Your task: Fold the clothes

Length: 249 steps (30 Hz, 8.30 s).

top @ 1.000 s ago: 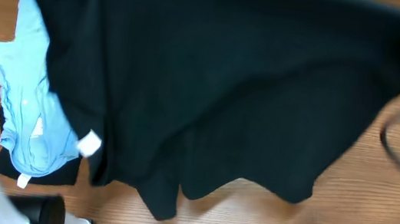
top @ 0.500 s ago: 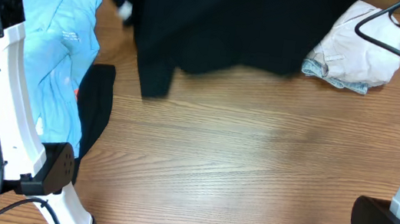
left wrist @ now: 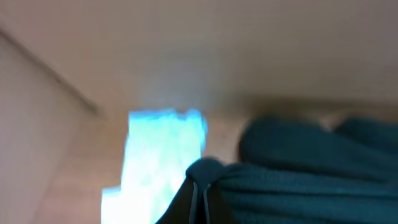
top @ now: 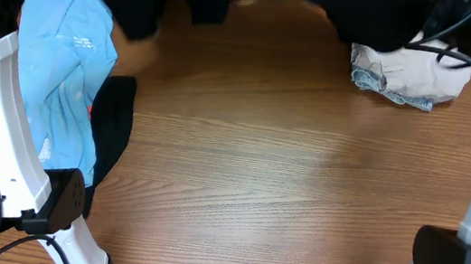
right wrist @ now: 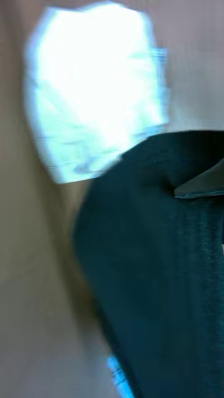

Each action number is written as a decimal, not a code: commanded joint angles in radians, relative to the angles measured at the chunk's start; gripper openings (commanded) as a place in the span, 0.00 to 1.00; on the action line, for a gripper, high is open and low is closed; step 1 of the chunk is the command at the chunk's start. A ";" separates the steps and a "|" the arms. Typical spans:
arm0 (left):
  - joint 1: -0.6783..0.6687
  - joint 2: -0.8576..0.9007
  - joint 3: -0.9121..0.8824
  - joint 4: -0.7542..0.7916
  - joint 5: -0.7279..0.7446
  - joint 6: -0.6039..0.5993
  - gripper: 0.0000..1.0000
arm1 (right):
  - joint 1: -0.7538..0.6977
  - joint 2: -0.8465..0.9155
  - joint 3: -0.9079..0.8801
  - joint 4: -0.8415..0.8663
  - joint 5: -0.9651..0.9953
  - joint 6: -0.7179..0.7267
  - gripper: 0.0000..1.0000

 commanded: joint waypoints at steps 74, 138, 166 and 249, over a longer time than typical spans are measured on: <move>-0.153 -0.238 -1.509 0.542 0.114 -0.240 0.04 | 0.113 -0.288 -1.259 0.413 0.252 0.476 0.04; -0.217 0.497 -0.646 0.789 0.088 0.023 1.00 | 0.134 0.355 -0.805 1.096 0.277 -0.152 0.64; -0.252 0.595 -0.646 0.888 0.290 0.080 1.00 | 0.134 0.384 -0.805 1.181 0.266 -0.169 0.31; -0.282 0.640 -0.069 0.167 0.013 0.038 0.04 | 0.161 0.310 -0.806 0.935 0.059 -0.177 0.56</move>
